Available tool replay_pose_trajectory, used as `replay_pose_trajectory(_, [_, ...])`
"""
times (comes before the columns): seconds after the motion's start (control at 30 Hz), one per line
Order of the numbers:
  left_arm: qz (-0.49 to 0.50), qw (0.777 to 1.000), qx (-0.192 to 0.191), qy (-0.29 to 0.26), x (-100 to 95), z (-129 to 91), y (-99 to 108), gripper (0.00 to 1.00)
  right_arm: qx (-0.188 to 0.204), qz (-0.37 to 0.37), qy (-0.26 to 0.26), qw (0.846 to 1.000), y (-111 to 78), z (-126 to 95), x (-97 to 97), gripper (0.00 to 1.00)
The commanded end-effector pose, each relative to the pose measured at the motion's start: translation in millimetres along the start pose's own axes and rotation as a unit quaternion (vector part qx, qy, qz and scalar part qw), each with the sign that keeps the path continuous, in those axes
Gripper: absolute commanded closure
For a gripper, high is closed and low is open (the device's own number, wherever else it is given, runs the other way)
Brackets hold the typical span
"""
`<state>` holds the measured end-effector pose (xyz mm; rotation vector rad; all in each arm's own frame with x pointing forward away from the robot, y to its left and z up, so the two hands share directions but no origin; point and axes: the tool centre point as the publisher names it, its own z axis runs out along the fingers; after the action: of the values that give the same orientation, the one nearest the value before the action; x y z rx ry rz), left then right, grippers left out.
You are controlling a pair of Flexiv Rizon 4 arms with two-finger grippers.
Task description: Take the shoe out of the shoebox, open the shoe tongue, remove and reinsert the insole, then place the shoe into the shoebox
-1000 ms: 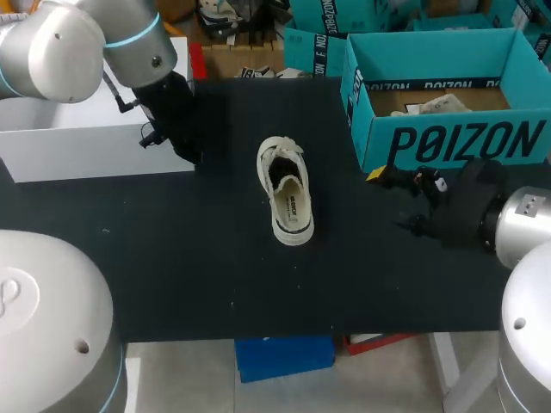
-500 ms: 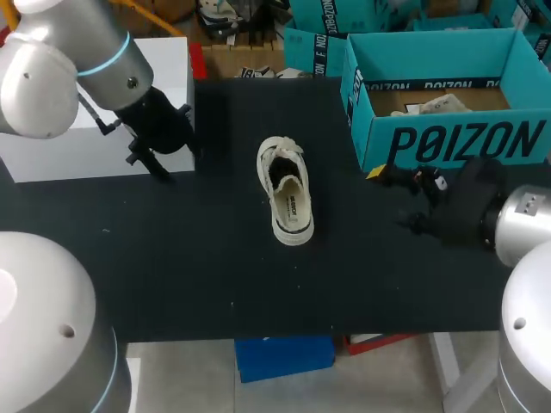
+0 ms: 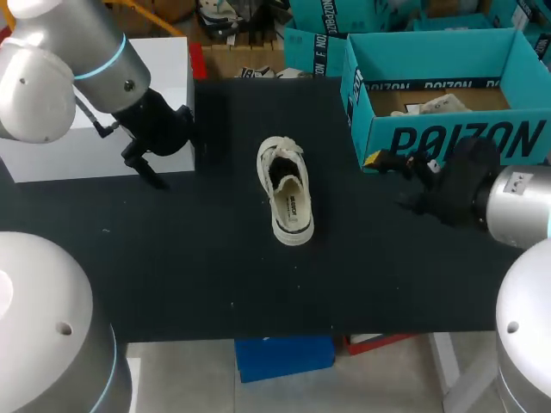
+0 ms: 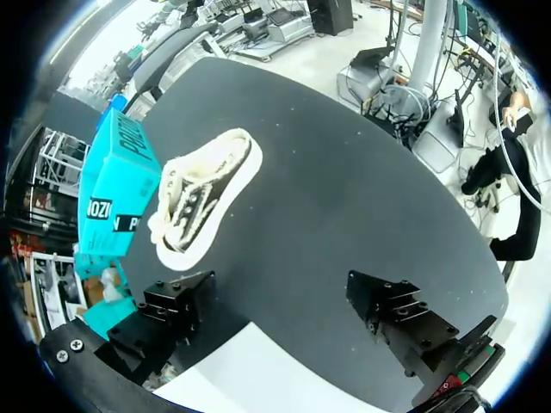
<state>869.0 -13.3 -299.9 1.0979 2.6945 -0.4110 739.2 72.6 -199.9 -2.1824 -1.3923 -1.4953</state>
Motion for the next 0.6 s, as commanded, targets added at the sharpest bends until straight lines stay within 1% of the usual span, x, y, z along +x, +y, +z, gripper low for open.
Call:
replay_pose_trajectory(0.03, [0.001, 1.000, -0.001, -0.002, 1.5, 0, 0, 0.00, 0.277, -0.059, -0.021, 0.959, 18.0, 8, 2.0, 0.00])
replay_pose_trajectory(0.13, [0.001, 1.000, -0.001, -0.002, 1.5, 0, 0, 0.00, 0.333, -0.120, -0.047, 0.934, 20.6, 23, 1.7, 0.00])
replay_pose_trajectory(0.2, [0.001, 1.000, -0.001, -0.002, 1.5, 0, 0, 0.00, 0.364, -0.141, -0.060, 0.919, 22.1, 31, 0.7, 0.00])
replay_pose_trajectory(0.27, [0.001, 1.000, -0.001, -0.002, 1.5, 0, 0, 0.00, 0.397, -0.165, -0.080, 0.899, 25.8, 38, -2.4, 0.00])
replay_pose_trajectory(0.3, [0.001, 1.000, -0.001, -0.002, 1.5, 0, 0, 0.00, 0.409, -0.173, -0.089, 0.892, 28.5, 40, -3.6, 0.00])
replay_pose_trajectory(0.4, [0.001, 1.000, -0.001, -0.002, 1.5, 0, 0, 0.00, 0.432, -0.189, -0.089, 0.878, 40.3, 46, -3.6, 0.00])
replay_pose_trajectory(0.43, [0.001, 1.000, -0.001, -0.002, 1.5, 0, 0, 0.00, 0.441, -0.197, -0.096, 0.870, 44.3, 48, -3.4, 0.00])
replay_pose_trajectory(0.5, [0.001, 1.000, -0.001, -0.002, 1.5, 0, 0, 0.00, 0.463, -0.219, -0.109, 0.852, 51.0, 52, -2.9, 0.00])
replay_pose_trajectory(0.57, [0.001, 1.000, -0.001, -0.002, 1.5, 0, 0, 0.00, 0.486, -0.252, -0.130, 0.827, 55.9, 56, -0.8, 0.00])
replay_pose_trajectory(0.6, [0.001, 1.000, -0.001, -0.002, 1.5, 0, 0, 0.00, 0.480, -0.263, -0.151, 0.823, 59.1, 57, 0.3, 0.00])
